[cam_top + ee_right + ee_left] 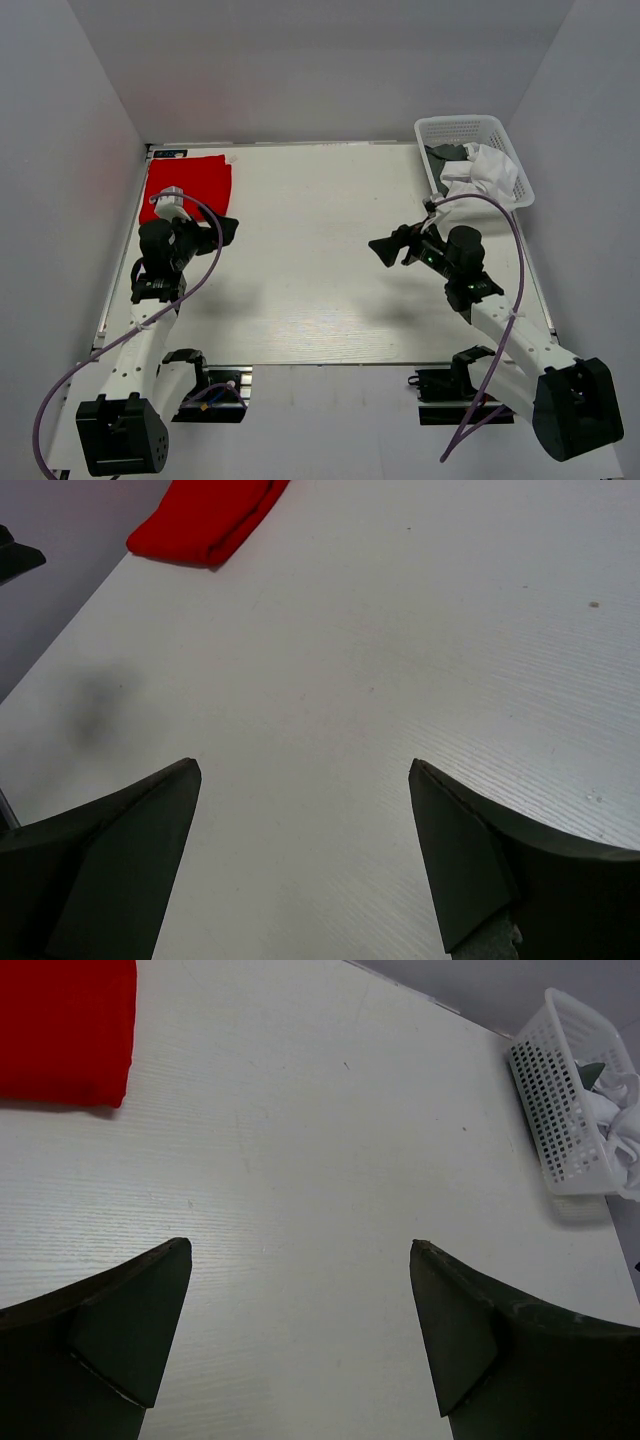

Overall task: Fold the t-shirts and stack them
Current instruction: Grab crumpled tshirt from bin with the right arm

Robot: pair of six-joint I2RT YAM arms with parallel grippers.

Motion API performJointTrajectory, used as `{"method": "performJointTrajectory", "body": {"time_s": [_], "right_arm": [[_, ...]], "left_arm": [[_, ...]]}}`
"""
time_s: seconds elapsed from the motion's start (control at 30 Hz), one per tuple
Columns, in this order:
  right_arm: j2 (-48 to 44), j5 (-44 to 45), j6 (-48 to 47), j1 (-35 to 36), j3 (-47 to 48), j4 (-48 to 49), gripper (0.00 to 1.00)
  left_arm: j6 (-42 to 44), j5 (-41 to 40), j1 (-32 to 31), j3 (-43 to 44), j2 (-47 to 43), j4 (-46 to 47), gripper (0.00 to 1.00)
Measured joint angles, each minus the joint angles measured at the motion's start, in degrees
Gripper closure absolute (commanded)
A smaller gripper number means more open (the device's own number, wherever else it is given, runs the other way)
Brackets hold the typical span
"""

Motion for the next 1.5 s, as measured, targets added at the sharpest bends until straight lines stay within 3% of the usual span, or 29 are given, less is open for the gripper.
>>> {"method": "performJointTrajectory", "body": {"time_s": [0.17,0.27,0.37,0.5,0.63,0.9,1.13,1.2,1.23,1.27,1.33,1.37,1.5], "right_arm": [[1.27,0.2,0.11,0.0,-0.57,1.07,0.1],[4.28,5.35,2.05,0.04,0.72,-0.9,0.1],[9.29,18.1,4.85,-0.22,7.13,-8.94,0.1],[19.43,38.64,6.67,-3.8,25.14,-22.29,0.1],[25.81,46.31,6.4,-9.18,34.99,-27.23,0.1],[45.55,51.82,2.64,-21.79,52.26,-35.52,0.1],[62.99,50.34,-4.68,-25.24,65.37,-34.38,0.1],[67.04,48.7,-6.36,-25.2,68.48,-33.4,0.2],[68.26,47.69,-6.95,-25.2,69.48,-33.31,0.45],[68.98,46.49,-7.78,-25.2,69.99,-32.92,0.64],[69.09,44.37,-8.31,-25.27,69.94,-32.37,0.95],[68.57,43.52,-8.22,-25.35,69.57,-31.3,1.0],[63.19,40.37,-9.14,-25.66,66.27,-29.57,1.0]], "left_arm": [[0.0,0.09,0.0,0.0,0.0,-0.26,0.0],[0.0,0.09,0.0,0.0,0.0,-0.55,0.0],[0.07,0.09,0.0,0.0,0.0,-0.72,0.0],[0.22,0.0,0.0,0.0,0.13,-0.98,0.0],[0.22,-0.63,0.02,0.0,0.81,-1.53,0.0],[0.24,-1.7,0.0,0.07,1.64,-2.25,0.0],[0.24,-2.03,0.0,0.31,4.33,-2.32,0.0],[0.44,-2.19,0.0,0.61,4.9,-2.32,0.0],[0.5,-2.58,0.0,0.72,4.96,-2.47,0.0],[0.59,-2.93,0.0,0.9,4.98,-2.54,0.0],[0.66,-3.76,0.0,1.25,4.98,-2.69,0.0],[0.68,-4.09,0.0,1.36,4.94,-2.71,0.0],[1.05,-4.72,0.02,1.51,4.42,-2.73,0.0]]}}
